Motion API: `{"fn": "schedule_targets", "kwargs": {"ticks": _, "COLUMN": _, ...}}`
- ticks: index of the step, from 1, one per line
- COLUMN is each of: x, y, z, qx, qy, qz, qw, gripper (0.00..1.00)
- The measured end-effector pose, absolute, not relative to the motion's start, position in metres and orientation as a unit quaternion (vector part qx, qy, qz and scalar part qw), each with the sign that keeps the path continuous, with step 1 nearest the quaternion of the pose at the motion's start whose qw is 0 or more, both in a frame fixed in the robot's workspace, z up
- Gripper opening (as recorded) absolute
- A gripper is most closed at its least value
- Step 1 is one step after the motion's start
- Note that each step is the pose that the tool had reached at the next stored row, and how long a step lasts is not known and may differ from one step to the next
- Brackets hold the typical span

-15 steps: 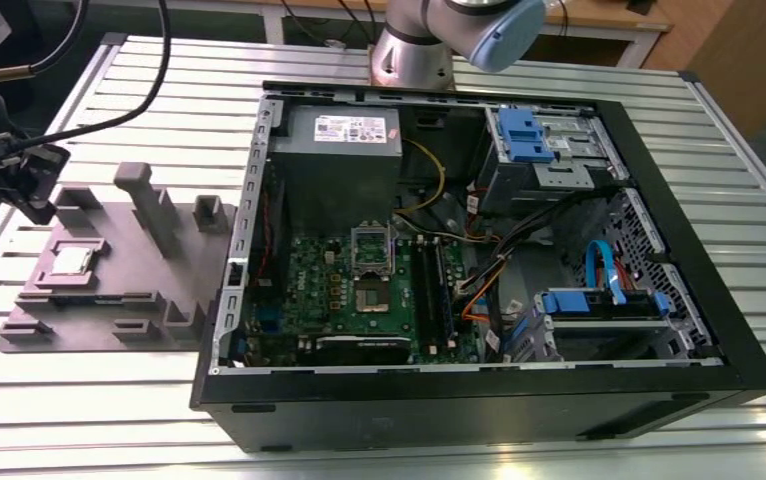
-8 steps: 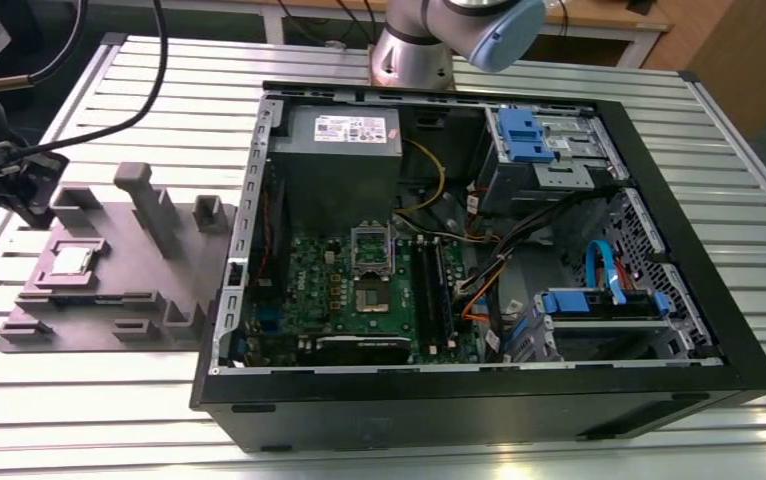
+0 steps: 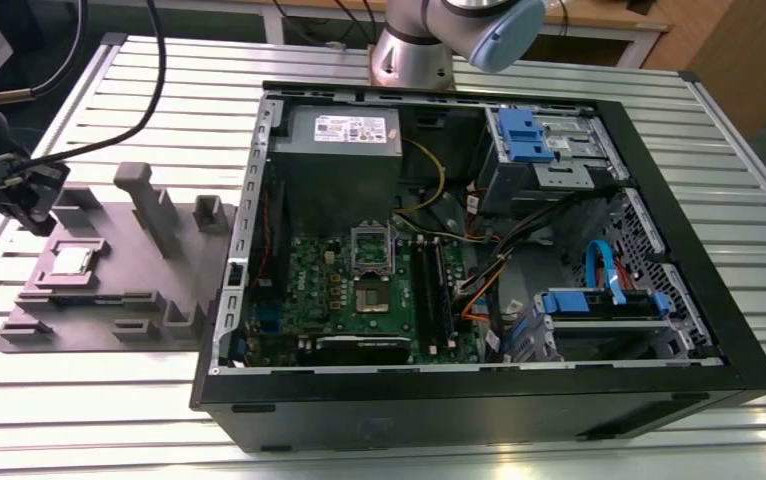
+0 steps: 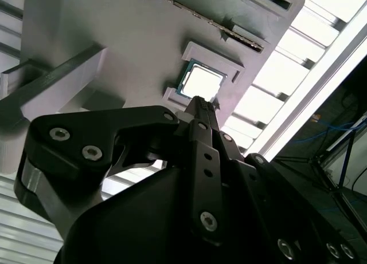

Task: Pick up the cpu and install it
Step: 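Reach for the cpu, then pick up the cpu and move it towards the insertion slot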

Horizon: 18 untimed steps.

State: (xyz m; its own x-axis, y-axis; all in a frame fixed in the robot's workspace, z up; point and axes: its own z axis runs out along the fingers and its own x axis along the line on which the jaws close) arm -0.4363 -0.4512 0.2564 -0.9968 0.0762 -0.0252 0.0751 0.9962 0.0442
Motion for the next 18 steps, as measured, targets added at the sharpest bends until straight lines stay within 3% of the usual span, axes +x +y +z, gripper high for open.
{"fn": "schedule_targets", "kwargs": {"ticks": 14, "x": -0.4366, "y": -0.4512, "z": 0.2554, "qx": 0.038, "qy": 0.999, "qz": 0.022, "qw": 0.013, "gripper": 0.11}}
{"fn": "schedule_targets", "kwargs": {"ticks": 18, "x": -0.4366, "y": -0.4512, "z": 0.2553, "qx": 0.038, "qy": 0.999, "qz": 0.022, "qw": 0.013, "gripper": 0.29}}
